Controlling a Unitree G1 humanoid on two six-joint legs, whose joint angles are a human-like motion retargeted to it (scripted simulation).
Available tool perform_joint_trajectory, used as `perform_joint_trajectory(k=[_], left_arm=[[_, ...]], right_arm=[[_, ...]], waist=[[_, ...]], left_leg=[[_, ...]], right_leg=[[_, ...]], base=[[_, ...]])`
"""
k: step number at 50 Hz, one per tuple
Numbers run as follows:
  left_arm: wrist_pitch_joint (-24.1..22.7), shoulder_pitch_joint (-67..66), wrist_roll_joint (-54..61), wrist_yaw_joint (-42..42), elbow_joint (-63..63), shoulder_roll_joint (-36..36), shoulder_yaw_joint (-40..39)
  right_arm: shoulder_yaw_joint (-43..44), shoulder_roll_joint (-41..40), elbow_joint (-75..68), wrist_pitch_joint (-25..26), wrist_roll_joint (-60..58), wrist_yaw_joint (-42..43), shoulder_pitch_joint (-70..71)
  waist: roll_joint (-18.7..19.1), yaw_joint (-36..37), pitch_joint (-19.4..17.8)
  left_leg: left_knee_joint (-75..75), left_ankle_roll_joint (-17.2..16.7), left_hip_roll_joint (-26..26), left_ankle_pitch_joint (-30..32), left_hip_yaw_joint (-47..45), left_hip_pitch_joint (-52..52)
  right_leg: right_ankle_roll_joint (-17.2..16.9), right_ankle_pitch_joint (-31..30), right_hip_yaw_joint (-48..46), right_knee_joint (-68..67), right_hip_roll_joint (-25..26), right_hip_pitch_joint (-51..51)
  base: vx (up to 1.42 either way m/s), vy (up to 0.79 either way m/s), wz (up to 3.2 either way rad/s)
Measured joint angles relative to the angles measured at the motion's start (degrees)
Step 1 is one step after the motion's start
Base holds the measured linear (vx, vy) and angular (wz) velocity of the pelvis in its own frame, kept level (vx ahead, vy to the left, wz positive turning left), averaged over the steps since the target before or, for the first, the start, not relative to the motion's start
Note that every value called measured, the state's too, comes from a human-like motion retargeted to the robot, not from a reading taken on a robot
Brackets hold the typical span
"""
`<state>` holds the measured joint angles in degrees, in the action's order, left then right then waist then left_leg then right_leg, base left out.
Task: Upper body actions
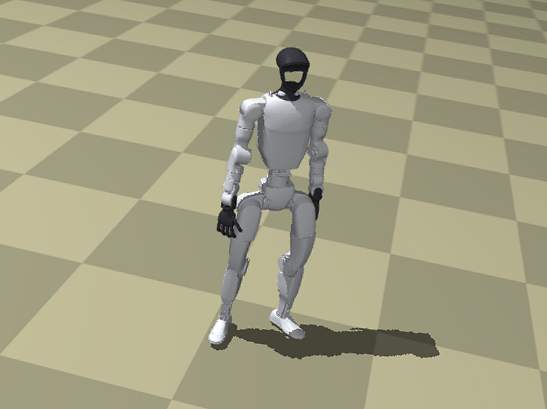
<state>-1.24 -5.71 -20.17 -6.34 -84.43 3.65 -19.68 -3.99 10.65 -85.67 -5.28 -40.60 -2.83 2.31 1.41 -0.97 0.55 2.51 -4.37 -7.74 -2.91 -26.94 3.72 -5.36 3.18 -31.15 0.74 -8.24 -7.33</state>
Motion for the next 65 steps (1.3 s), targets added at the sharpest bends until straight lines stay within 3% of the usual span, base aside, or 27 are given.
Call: perform_joint_trajectory(k=[31,65], left_arm=[[0.8,-3.6,-0.3,2.0,-3.6,0.9,-2.0],[-0.6,-1.6,-0.1,1.4,-1.2,0.4,-0.4]], right_arm=[[1.8,1.8,-6.9,2.4,-1.4,3.5,-2.4],[-0.1,1.1,-2.2,0.6,-1.3,0.9,-0.8]], waist=[[0.0,0.1,0.6],[-0.1,-0.4,-0.6]], left_leg=[[0.2,0.0,0.2,-0.3,0.7,-0.5],[0.4,0.1,0.4,-0.3,1.2,-0.9]], right_leg=[[-0.2,0.3,-0.7,-0.1,-0.4,0.0],[-0.4,-0.1,-1.2,-0.2,-0.9,0.3]], base=[[0.00,0.00,0.00],[0.00,0.00,0.00]])
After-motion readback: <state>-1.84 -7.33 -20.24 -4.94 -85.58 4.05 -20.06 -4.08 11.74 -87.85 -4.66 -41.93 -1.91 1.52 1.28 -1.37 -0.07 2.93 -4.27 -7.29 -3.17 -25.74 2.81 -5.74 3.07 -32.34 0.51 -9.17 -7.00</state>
